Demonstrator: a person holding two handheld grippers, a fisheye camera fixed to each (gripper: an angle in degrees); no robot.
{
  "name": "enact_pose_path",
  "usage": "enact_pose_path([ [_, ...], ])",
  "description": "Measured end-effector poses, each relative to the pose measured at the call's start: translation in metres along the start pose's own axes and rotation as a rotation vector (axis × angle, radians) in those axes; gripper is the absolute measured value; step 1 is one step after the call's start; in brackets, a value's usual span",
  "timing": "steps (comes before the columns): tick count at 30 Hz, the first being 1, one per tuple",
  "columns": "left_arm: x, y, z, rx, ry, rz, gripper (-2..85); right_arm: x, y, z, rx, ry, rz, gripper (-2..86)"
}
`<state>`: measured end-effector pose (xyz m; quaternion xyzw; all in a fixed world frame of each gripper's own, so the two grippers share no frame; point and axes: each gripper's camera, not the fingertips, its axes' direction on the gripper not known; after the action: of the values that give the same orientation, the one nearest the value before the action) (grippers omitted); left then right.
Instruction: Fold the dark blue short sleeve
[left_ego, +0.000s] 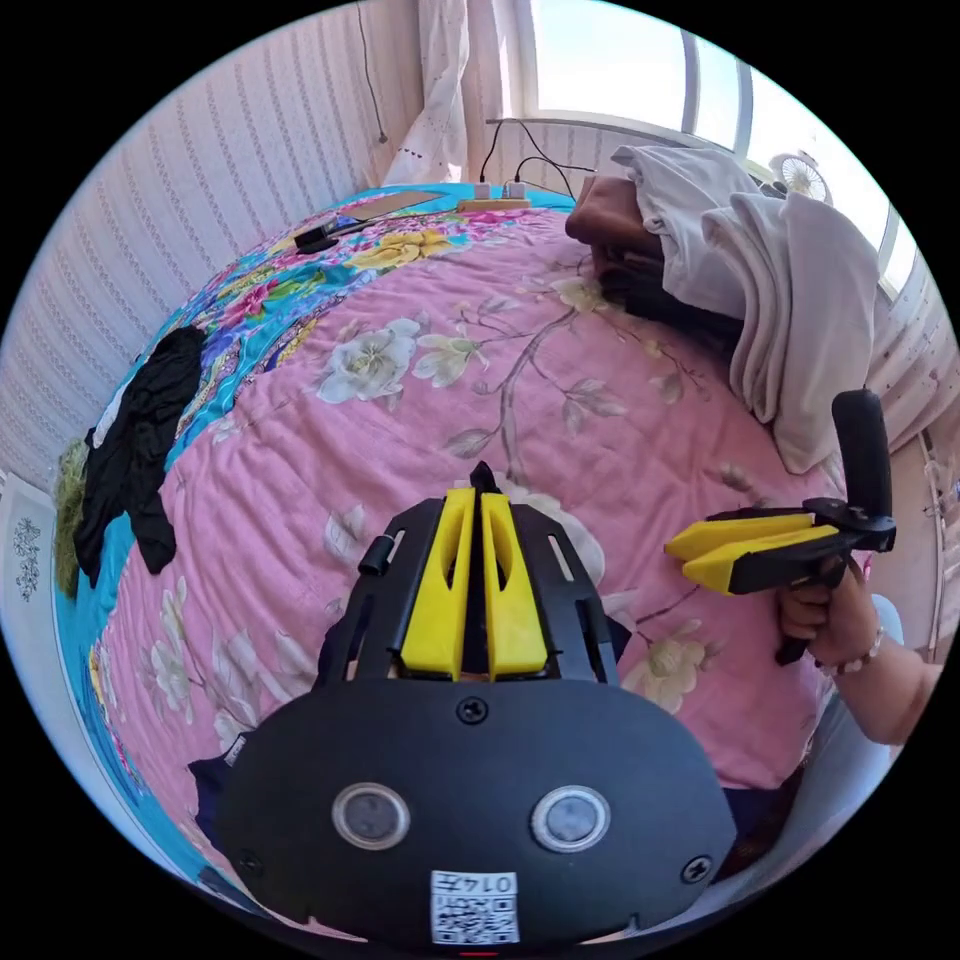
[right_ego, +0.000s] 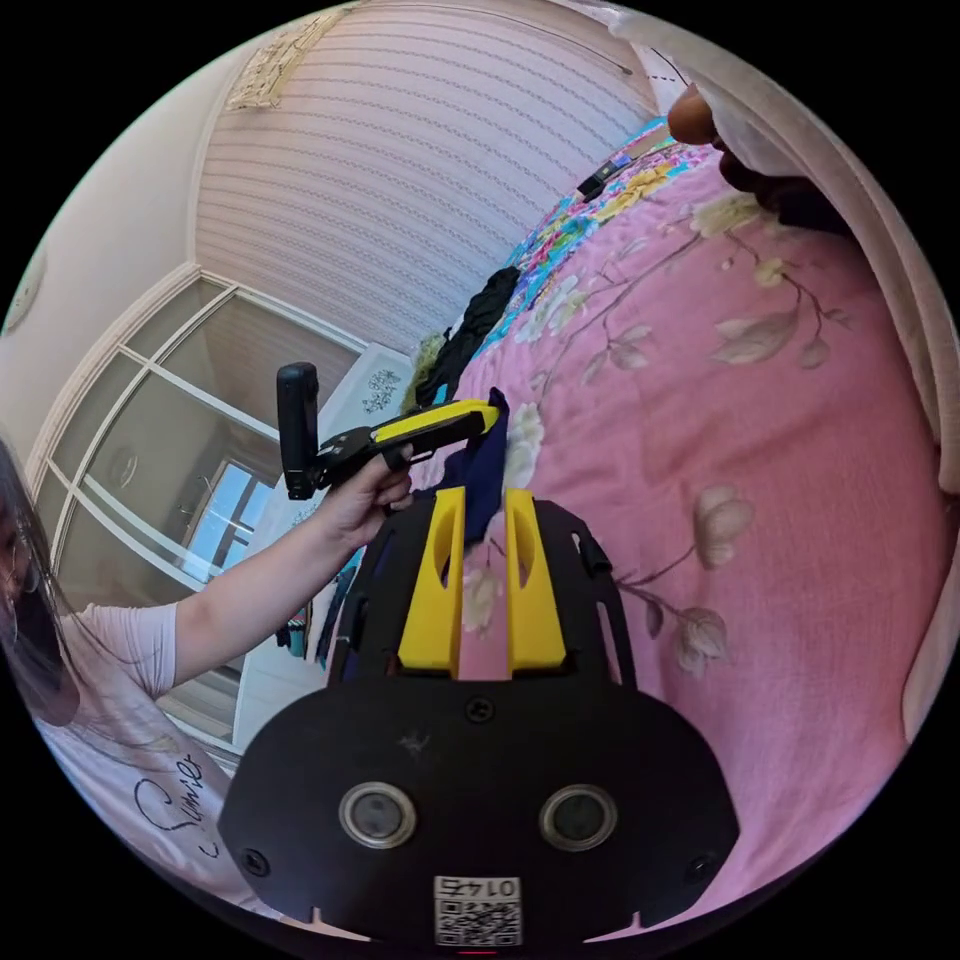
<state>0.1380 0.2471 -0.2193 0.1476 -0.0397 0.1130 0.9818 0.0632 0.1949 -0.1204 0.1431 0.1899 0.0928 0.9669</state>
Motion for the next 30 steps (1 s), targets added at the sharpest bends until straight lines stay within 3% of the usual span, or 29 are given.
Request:
enact_pose_path([
  [6, -0.020, 0.015, 0.000, -0.026, 0.053, -0.053, -1.0, -0.026, -0.012, 0.021, -0.136, 0.036, -0.076, 9.1],
  [10, -0.024, 0.015, -0.013, 0.008, 0.114, -0.067, -1.0, -0.048, -0.020, 0.035, -0.292, 0.083, -0.139, 2.8],
  [19, -0.016, 0.017, -0.015, -0.048, 0.198, -0.051, 1.5, -0.070, -0.003, -0.020, -0.263, 0.173, -0.034, 0.6],
  [25, -0.053, 0.049, -0.120, -0.020, 0.048, 0.000, 7.0, -0.105, 0.006, -0.051, -0.174, 0.137, 0.010, 1.9],
  [28, -0.071, 0.122, -0.201, 0.074, 0.082, -0.006, 7.4, -0.140, 0.026, -0.074, -0.184, 0.187, -0.031, 3.8],
  [30, -0.078, 0.216, -0.253, 0.092, 0.084, -0.090, 6.5, -0.165, 0.047, -0.085, -0.233, 0.195, -0.061, 5.0],
])
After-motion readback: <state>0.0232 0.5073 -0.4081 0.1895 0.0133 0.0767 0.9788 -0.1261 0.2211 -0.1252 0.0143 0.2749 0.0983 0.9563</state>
